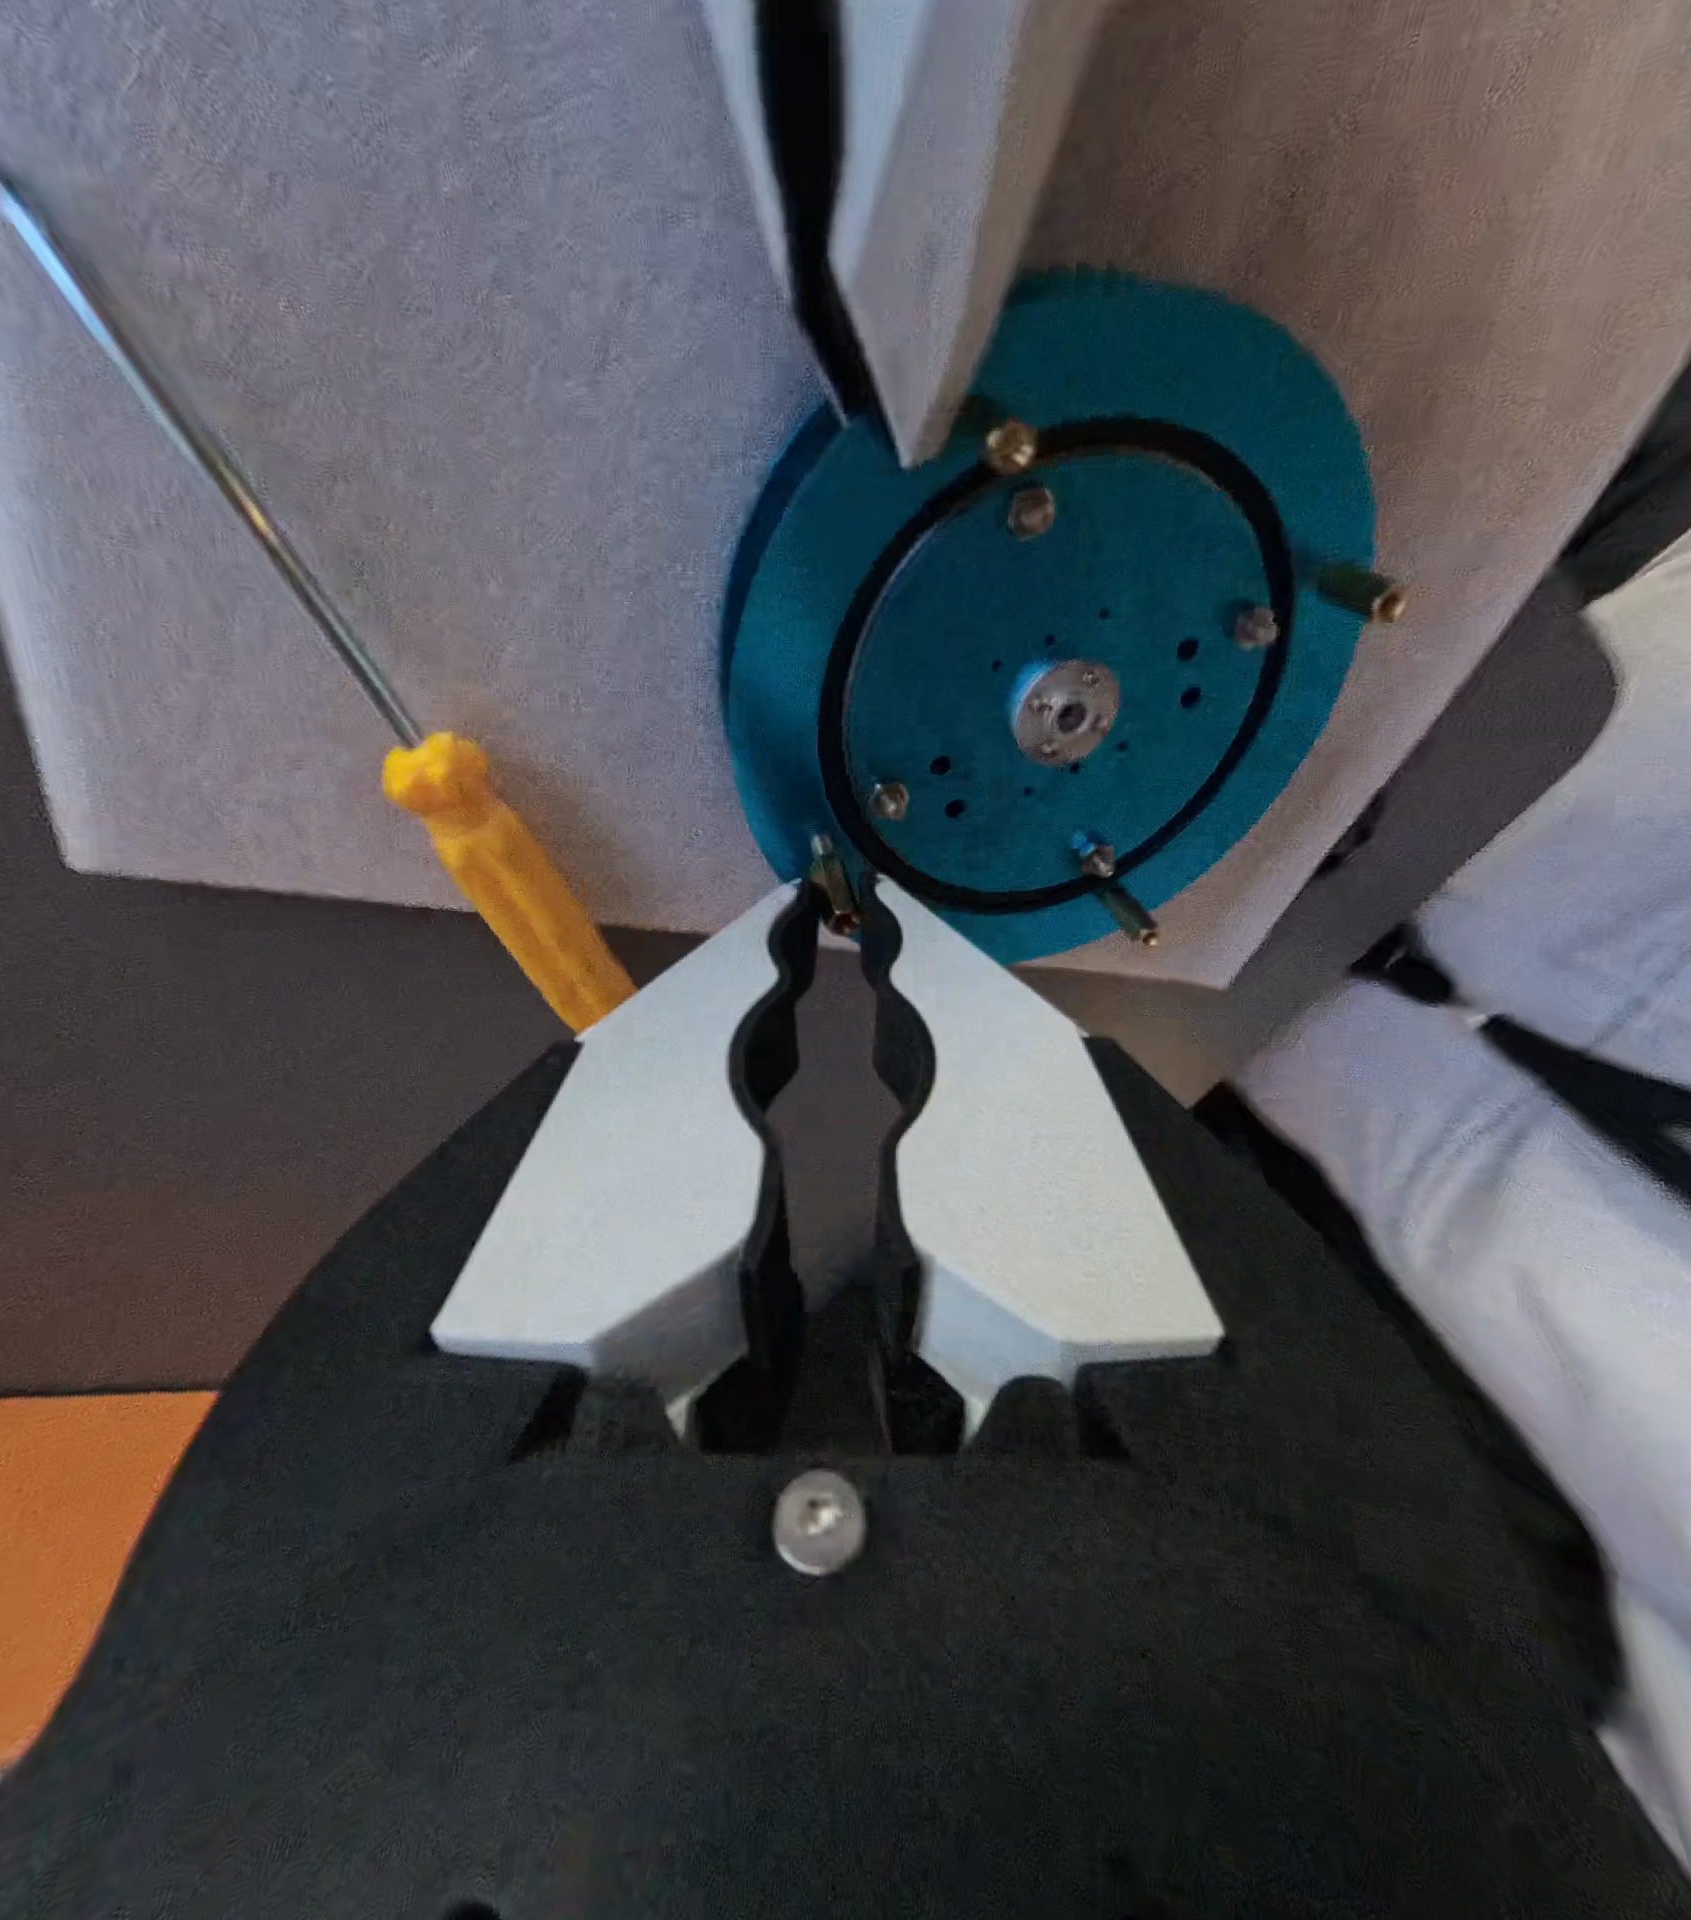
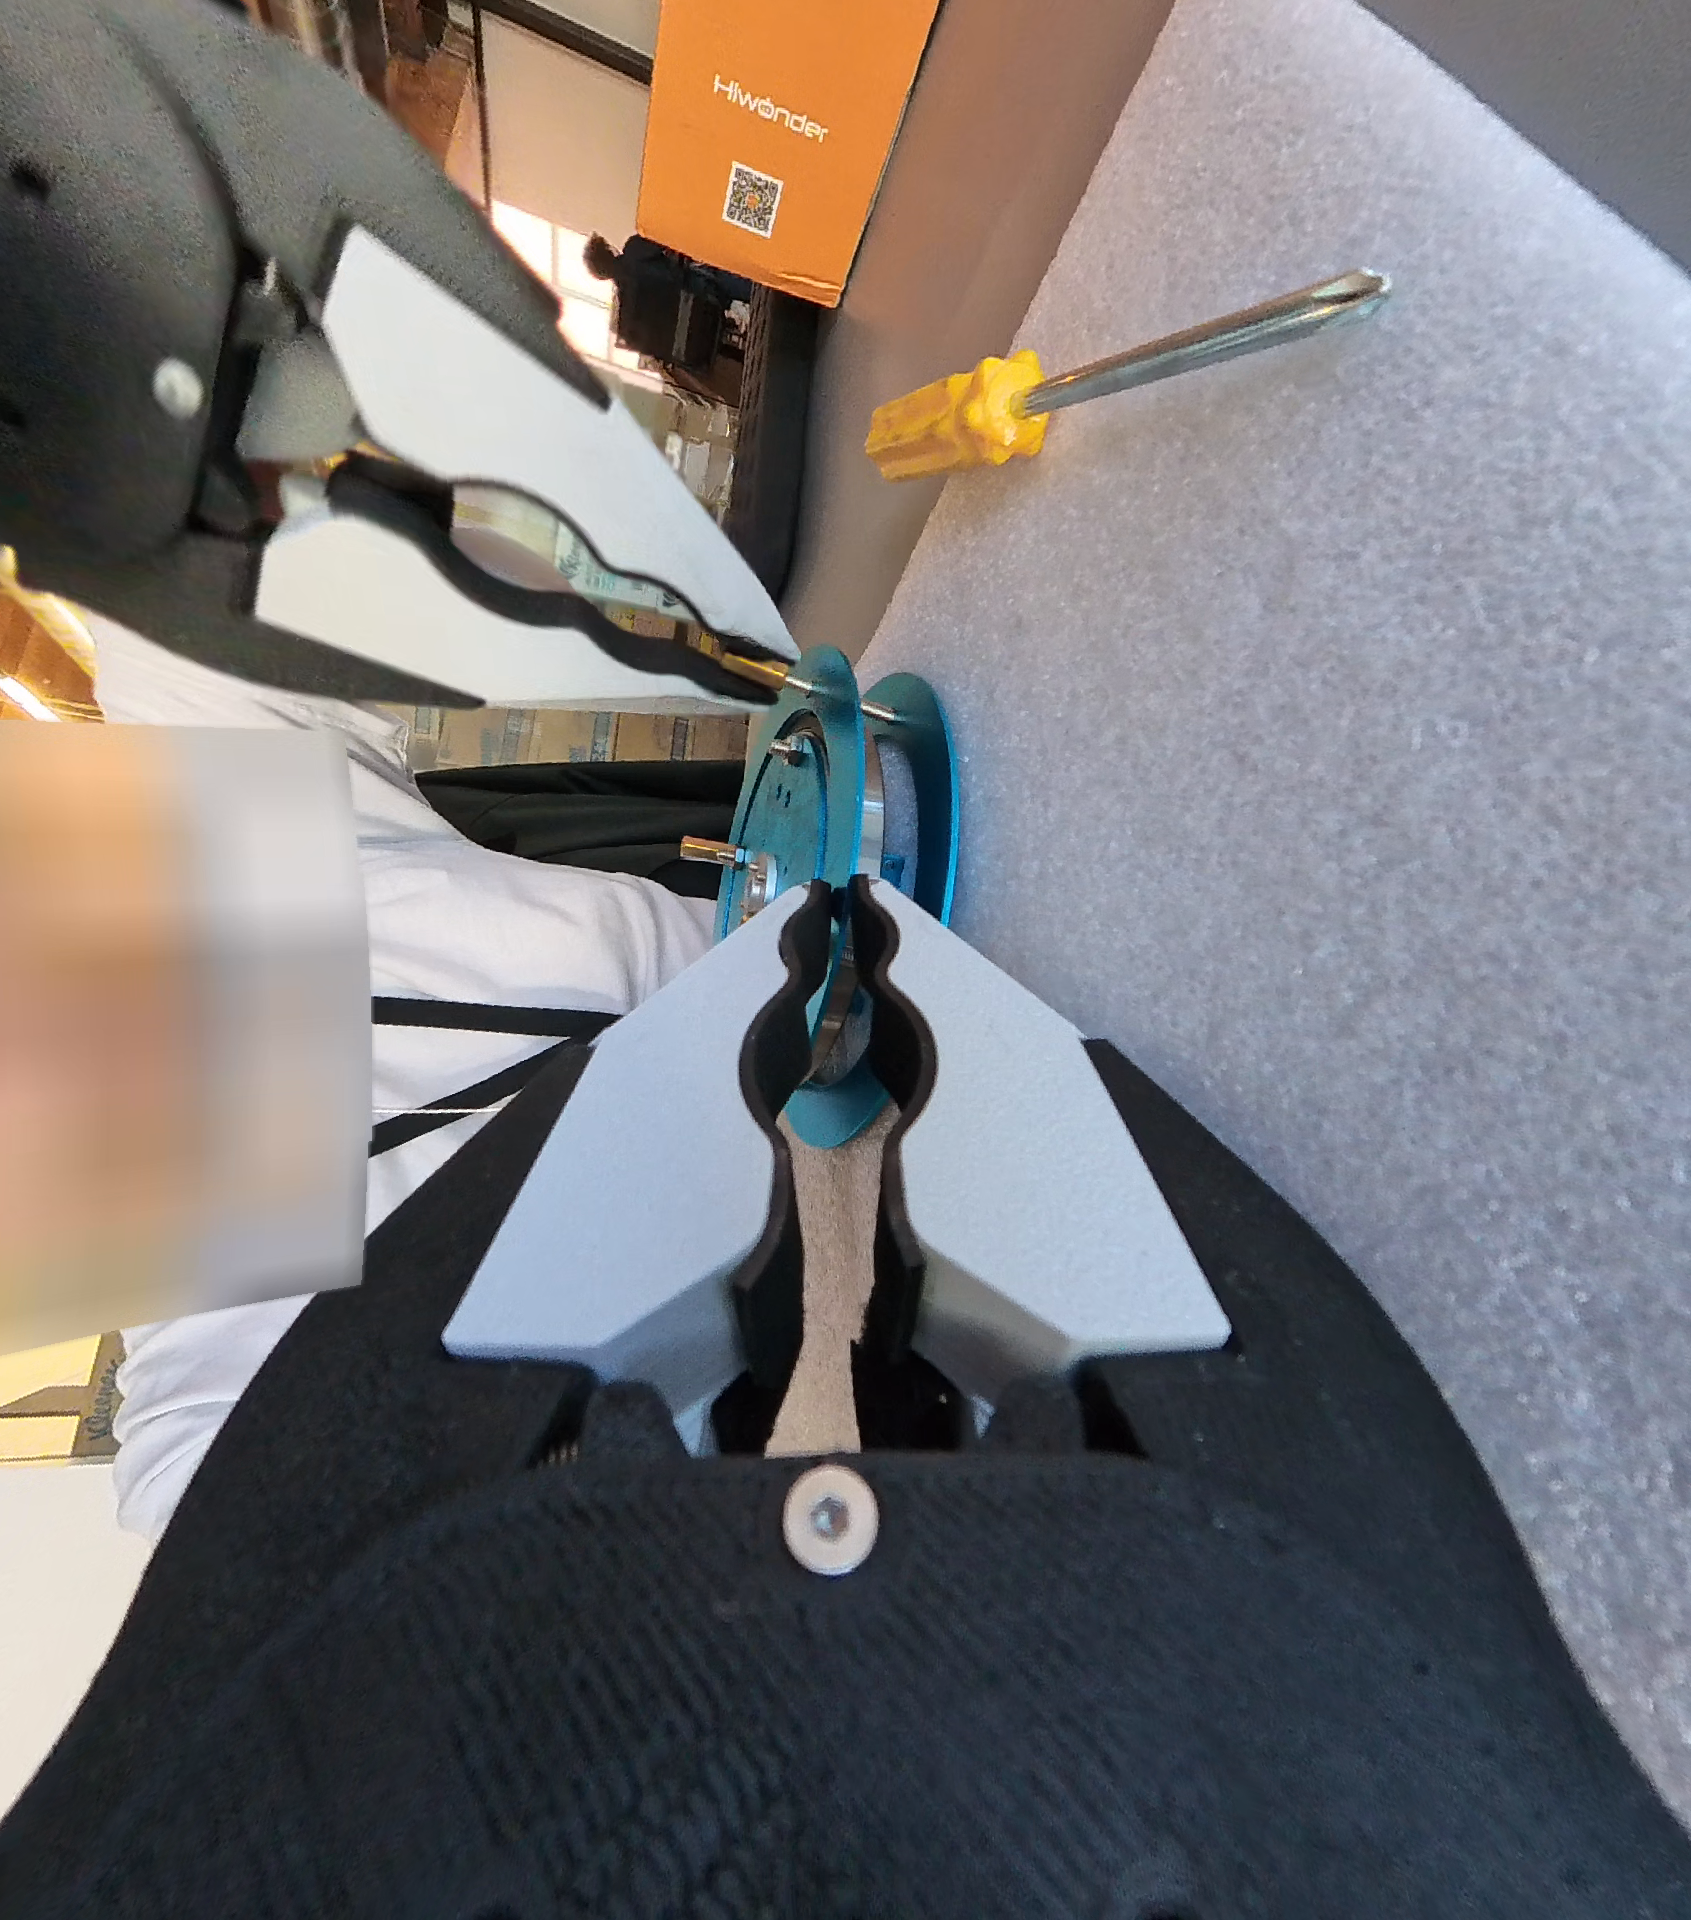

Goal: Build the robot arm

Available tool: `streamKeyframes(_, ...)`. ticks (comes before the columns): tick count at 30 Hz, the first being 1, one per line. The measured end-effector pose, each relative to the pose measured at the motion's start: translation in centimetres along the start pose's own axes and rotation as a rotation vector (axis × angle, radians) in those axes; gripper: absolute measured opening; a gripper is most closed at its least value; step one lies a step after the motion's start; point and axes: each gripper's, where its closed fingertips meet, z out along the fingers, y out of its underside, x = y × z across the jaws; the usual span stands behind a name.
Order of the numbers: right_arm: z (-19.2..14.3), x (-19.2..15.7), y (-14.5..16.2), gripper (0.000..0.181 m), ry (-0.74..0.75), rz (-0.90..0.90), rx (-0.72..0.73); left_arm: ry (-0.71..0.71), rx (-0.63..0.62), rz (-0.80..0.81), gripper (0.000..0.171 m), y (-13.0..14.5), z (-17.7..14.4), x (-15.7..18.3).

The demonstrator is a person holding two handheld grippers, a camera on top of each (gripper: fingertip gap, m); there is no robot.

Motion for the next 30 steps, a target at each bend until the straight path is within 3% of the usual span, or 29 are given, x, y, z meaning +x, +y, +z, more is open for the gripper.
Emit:
streamKeyframes(6,0.0,0.0,0.0,0.002,-0.003,-0.002,-0.001,-0.373,-0.175,0.691,0.005,0.0,-0.1,-0.8)
streamKeyframes(10,0.0,-0.1,0.1,0.002,-0.006,-0.003,-0.004,-0.446,-0.155,0.826,0.006,-0.2,-0.1,-0.4)
streamKeyframes(12,0.0,0.0,0.1,0.002,-0.005,0.001,-0.006,-0.373,-0.117,0.71,0.024,0.1,-0.3,-0.4)
streamKeyframes(13,0.0,0.0,0.1,0.002,-0.005,0.002,-0.007,-0.319,-0.099,0.6,0.041,0.2,-0.5,-0.5)
streamKeyframes(14,0.0,0.0,0.0,0.002,-0.004,0.003,-0.007,-0.244,-0.059,0.469,0.046,0.1,-0.7,-0.4)
streamKeyframes(18,0.0,0.0,0.0,0.002,-0.004,0.0,-0.004,0.109,0.099,-0.064,0.018,-1.0,-1.8,0.5)
streamKeyframes(20,0.0,0.0,0.0,0.002,-0.004,0.001,-0.003,0.209,0.102,-0.2,0.014,-0.8,-1.6,0.7)
streamKeyframes(26,0.0,0.0,0.0,0.002,-0.004,0.0,-0.002,0.21,0.073,-0.269,0.008,-0.6,-0.6,0.3)
streamKeyframes(30,0.0,0.0,0.0,0.002,-0.005,-0.002,-0.001,0.053,0.003,-0.055,0.006,-0.4,-0.6,0.0)
